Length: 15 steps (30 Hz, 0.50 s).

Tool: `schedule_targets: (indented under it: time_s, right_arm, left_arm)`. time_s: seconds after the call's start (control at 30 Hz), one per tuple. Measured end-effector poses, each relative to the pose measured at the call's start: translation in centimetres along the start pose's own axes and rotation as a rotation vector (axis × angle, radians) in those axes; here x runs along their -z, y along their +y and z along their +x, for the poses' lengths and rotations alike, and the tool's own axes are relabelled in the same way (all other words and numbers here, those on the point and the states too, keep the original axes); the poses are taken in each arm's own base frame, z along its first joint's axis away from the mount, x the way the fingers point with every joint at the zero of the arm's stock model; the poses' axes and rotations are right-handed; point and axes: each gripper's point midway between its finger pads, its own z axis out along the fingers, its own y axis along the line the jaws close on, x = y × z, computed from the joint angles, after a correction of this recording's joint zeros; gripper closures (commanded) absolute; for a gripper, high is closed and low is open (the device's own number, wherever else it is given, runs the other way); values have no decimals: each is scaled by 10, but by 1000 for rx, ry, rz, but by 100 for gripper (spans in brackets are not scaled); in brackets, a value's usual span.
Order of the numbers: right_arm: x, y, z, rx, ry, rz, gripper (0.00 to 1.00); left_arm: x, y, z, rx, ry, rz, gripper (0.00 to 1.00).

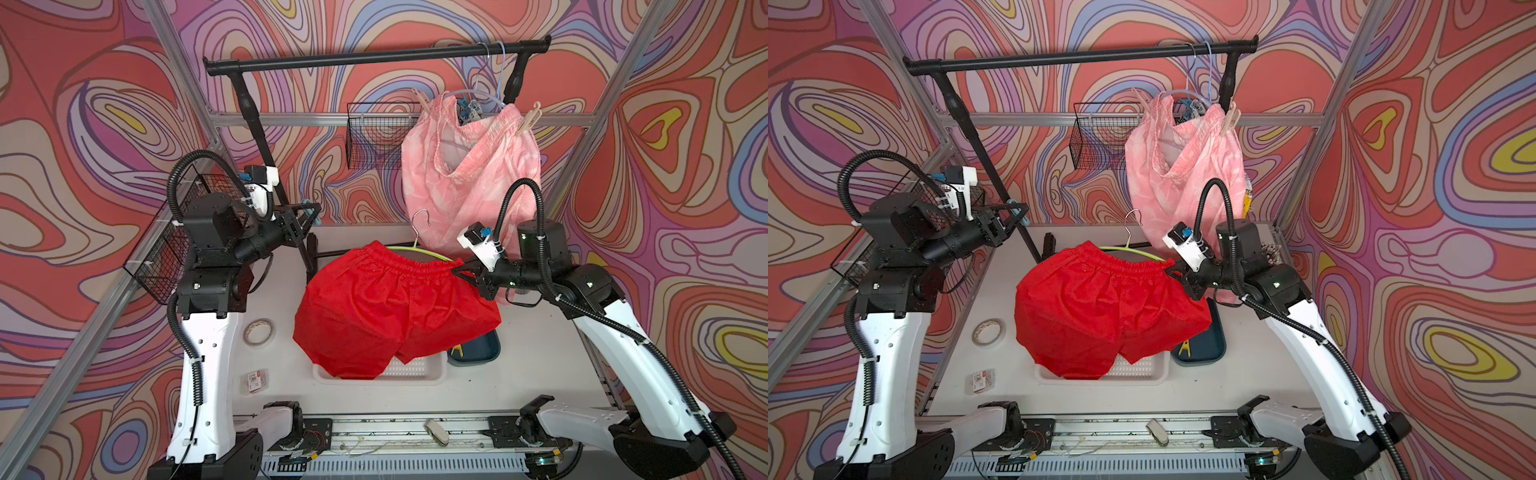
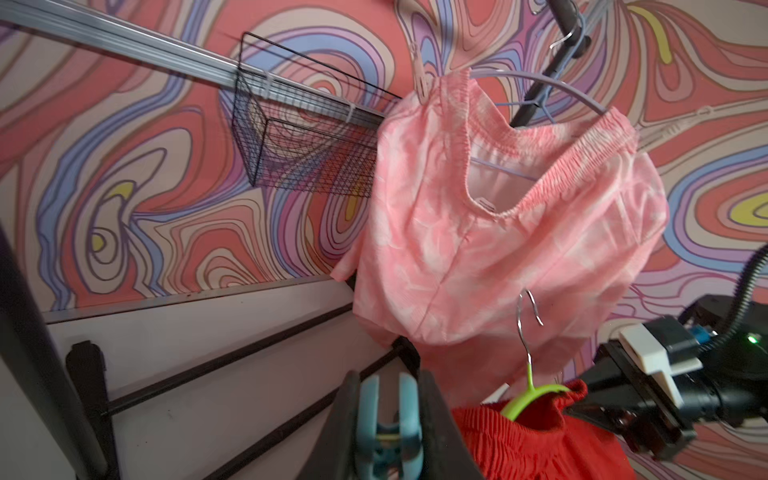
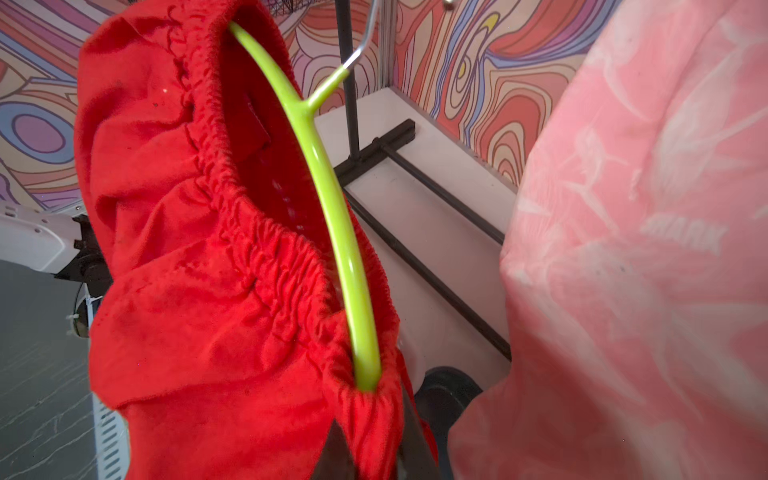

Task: Remove the clothespins securing shorts to the hanger
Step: Remove the clothespin from the hanger.

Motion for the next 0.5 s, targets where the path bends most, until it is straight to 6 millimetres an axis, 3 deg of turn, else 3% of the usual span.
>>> schedule_targets:
  time_s: [0.13, 0.33, 0.43, 0.5]
  right_arm:
    - [2, 2, 4, -7, 14, 0, 100]
    - [3, 0, 4, -11, 15, 10, 100]
    - [1, -2, 4, -23, 20, 16, 100]
    - [-4, -6, 2, -34, 27, 16, 100]
  left_arm:
    - [0, 3, -9, 17, -42, -18, 100]
    - [-2, -13, -7, 38, -23, 74, 100]
    - [-5, -30, 2, 29, 30, 121, 100]
    - [-8, -58, 12, -20, 87, 175, 100]
